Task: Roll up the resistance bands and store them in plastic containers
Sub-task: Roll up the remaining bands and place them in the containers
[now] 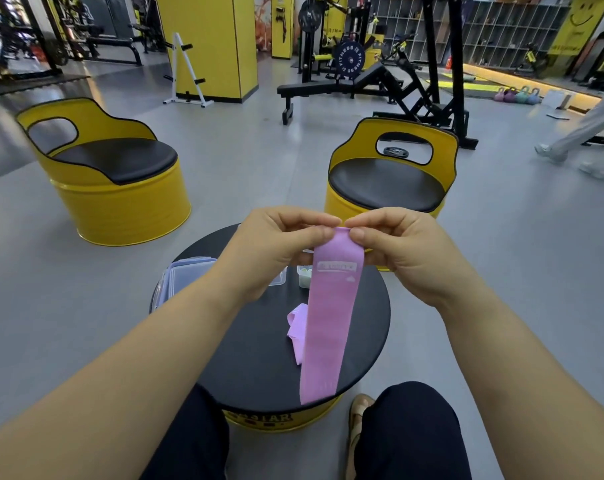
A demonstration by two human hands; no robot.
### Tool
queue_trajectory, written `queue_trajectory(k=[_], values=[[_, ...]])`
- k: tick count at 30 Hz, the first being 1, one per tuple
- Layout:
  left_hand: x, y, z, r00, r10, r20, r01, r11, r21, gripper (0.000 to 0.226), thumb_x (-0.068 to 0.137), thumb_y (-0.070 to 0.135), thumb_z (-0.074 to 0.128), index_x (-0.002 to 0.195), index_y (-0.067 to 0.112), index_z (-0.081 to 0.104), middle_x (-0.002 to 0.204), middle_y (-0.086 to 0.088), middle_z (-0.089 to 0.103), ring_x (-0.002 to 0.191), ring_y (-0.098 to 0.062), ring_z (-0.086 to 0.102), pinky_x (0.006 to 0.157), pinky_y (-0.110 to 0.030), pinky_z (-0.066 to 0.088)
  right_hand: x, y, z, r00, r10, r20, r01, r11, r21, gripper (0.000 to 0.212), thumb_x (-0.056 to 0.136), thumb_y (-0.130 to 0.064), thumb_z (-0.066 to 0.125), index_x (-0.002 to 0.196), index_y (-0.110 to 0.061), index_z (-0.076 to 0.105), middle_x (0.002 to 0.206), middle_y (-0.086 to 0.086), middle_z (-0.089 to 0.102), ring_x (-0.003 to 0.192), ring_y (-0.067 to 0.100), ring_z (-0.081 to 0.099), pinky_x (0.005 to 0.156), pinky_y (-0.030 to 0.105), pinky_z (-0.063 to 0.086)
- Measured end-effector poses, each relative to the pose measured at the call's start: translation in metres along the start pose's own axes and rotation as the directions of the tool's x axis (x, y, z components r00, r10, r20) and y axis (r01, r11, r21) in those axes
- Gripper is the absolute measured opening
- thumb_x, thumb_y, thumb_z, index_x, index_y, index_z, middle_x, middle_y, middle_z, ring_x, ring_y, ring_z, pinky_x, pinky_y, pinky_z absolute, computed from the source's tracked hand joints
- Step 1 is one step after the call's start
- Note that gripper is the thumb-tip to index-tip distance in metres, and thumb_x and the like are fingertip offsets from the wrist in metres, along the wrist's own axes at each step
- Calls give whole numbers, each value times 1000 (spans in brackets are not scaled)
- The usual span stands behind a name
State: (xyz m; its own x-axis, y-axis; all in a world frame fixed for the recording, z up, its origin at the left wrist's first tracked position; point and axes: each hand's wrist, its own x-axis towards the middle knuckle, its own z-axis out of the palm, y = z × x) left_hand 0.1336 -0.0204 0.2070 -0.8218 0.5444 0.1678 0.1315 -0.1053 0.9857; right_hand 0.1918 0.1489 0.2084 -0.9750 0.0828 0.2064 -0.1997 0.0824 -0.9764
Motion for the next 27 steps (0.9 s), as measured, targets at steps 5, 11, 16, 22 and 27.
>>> queue_trajectory(k=[5, 11, 16, 22, 27], values=[[-1, 3, -4, 998, -18, 64, 16, 999, 29, 34, 85, -4, 59, 68, 19, 76, 75, 1, 72, 72, -12, 67, 64, -27, 58, 0, -2, -1, 998, -66, 12, 67, 995, -78, 16, 80, 3, 64, 78, -12, 70, 69, -1, 72, 69, 12, 69, 61, 22, 56], [-2, 1, -2, 998, -59, 37, 56, 996, 72, 13, 80, 6, 68, 74, 16, 75, 73, 2, 72, 72, -10, 67, 63, -25, 57, -1, 0, -1, 993, -109, 47, 115, 977, -178, 19, 80, 6, 65, 77, -12, 70, 68, -4, 72, 69, 11, 69, 63, 20, 55], [-1, -4, -5, 989, -139, 46, 131, 980, 150, 11, 81, 4, 68, 88, 10, 74, 79, 2, 74, 77, -11, 70, 68, -26, 58, -2, 5, -1, 981, -174, 85, 193, 896, -399, 26, 80, 3, 68, 77, -23, 72, 74, -5, 71, 74, 11, 66, 72, 28, 58], [-2, -4, -1, 999, -16, -39, 26, 963, 267, 8, 80, 6, 71, 80, 13, 74, 75, -3, 73, 74, -14, 69, 75, -30, 58, -1, 9, 0, 994, -101, 43, 109, 963, -246, 18, 75, -14, 73, 91, -17, 69, 75, -4, 71, 77, 11, 69, 72, 25, 58], [-4, -1, 3, 988, 139, -60, -99, 891, 443, 7, 81, 12, 71, 81, 17, 75, 77, 3, 73, 72, -10, 68, 69, -20, 55, -3, 17, 11, 996, -76, -52, 66, 982, -178, 32, 66, -35, 69, 91, -14, 71, 82, 0, 74, 79, 15, 71, 68, 25, 58]])
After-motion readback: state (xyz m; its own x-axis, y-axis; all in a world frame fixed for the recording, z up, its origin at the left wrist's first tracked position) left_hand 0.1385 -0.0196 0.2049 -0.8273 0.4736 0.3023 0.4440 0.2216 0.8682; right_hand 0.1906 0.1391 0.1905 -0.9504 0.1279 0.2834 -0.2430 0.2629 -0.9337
